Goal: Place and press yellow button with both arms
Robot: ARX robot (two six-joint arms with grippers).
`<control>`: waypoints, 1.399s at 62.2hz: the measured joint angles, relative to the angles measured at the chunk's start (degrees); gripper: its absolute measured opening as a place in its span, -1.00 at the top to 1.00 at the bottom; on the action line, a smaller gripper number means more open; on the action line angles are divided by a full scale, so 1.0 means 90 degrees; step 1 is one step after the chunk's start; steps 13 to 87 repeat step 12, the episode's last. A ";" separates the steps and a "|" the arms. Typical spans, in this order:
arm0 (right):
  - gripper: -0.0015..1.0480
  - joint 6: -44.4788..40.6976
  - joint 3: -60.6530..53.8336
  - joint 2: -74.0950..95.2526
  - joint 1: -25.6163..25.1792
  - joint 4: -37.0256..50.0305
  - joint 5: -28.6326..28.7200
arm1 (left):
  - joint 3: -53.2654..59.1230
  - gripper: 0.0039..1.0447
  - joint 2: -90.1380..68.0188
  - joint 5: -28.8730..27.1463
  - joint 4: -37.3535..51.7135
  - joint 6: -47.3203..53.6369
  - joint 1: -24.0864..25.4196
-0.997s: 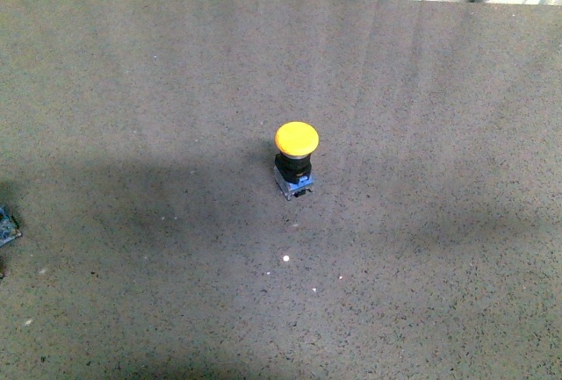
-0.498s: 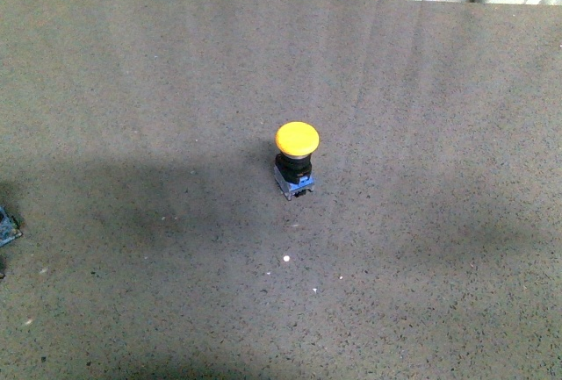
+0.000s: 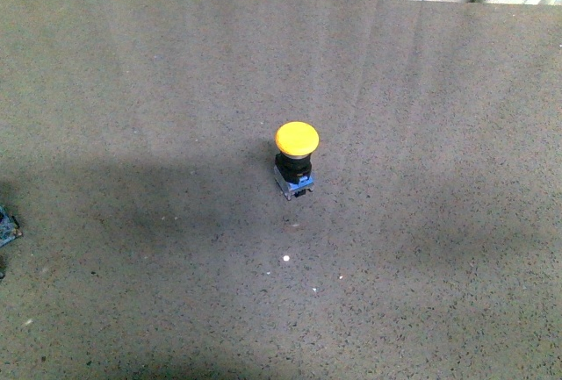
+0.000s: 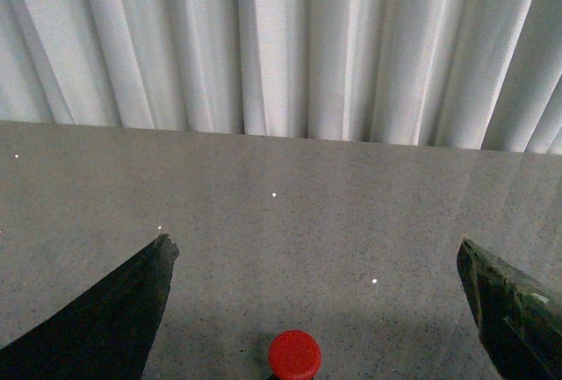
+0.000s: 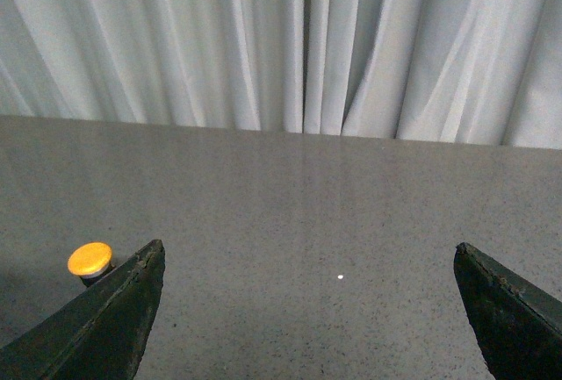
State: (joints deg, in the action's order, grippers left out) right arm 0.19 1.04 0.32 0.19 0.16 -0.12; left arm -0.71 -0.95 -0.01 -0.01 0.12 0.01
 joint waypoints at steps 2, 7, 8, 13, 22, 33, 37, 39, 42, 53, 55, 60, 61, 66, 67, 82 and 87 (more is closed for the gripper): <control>-0.82 0.0000 0.0000 0.0000 0.0000 0.0000 0.0000 | 0.0000 -0.83 0.0000 0.0000 0.0000 0.0000 0.0000; -0.82 0.0000 0.0000 0.0000 0.0000 0.0000 0.0000 | 0.0000 -0.83 0.0000 0.0000 0.0000 0.0000 0.0000; -0.82 0.0000 0.0000 0.0000 0.0000 0.0000 0.0000 | 0.0000 -0.83 0.0000 0.0000 0.0000 0.0000 0.0000; -0.82 0.0000 0.0000 0.0000 0.0000 0.0000 0.0000 | 0.0000 -0.83 0.0000 0.0000 0.0000 0.0000 0.0000; -0.82 0.0000 0.0000 0.0000 0.0000 0.0000 0.0000 | 0.0000 -0.83 0.0000 0.0000 0.0000 0.0000 0.0000; -0.82 0.0000 0.0000 0.0000 0.0000 0.0000 0.0000 | 0.0000 -0.83 0.0000 0.0000 0.0000 0.0000 0.0000; -0.82 0.0000 0.0000 0.0000 0.0000 0.0000 0.0000 | 0.0000 -0.83 0.0000 0.0000 0.0000 0.0000 0.0000; -0.82 0.0000 0.0000 0.0000 0.0000 0.0000 0.0000 | 0.0000 -0.83 0.0000 0.0000 0.0000 0.0000 0.0000; -0.82 0.0000 0.0000 0.0000 0.0000 0.0000 0.0000 | 0.0000 -0.83 0.0000 0.0000 0.0000 0.0000 0.0000; -0.82 0.0000 0.0000 0.0000 0.0000 0.0000 0.0000 | 0.0000 -0.83 0.0000 0.0000 0.0000 0.0000 0.0000; -0.82 0.0000 0.0000 0.0000 0.0000 0.0000 0.0000 | 0.0000 -0.83 0.0000 0.0000 0.0000 0.0000 0.0000; -0.82 0.0000 0.0000 0.0000 0.0000 0.0000 0.0000 | 0.0000 -0.83 0.0000 0.0000 0.0000 0.0000 0.0000; -0.82 0.0000 0.0000 0.0000 0.0000 0.0000 0.0000 | 0.0000 -0.83 0.0000 0.0000 0.0000 0.0000 0.0000; -0.82 0.0000 0.0000 0.0000 0.0000 0.0000 0.0000 | 0.0000 -0.83 0.0000 0.0000 0.0000 0.0000 0.0000; -0.82 0.0000 0.0000 0.0000 0.0000 0.0000 0.0000 | 0.0000 -0.83 0.0000 0.0000 0.0000 0.0000 0.0000; -0.82 0.0000 0.0000 0.0000 0.0000 0.0000 0.0000 | 0.0000 -0.83 0.0000 0.0000 0.0000 0.0000 0.0000; -0.82 0.0000 0.0000 0.0000 0.0000 0.0000 0.0000 | 0.0000 -0.83 0.0000 0.0000 0.0000 0.0000 0.0000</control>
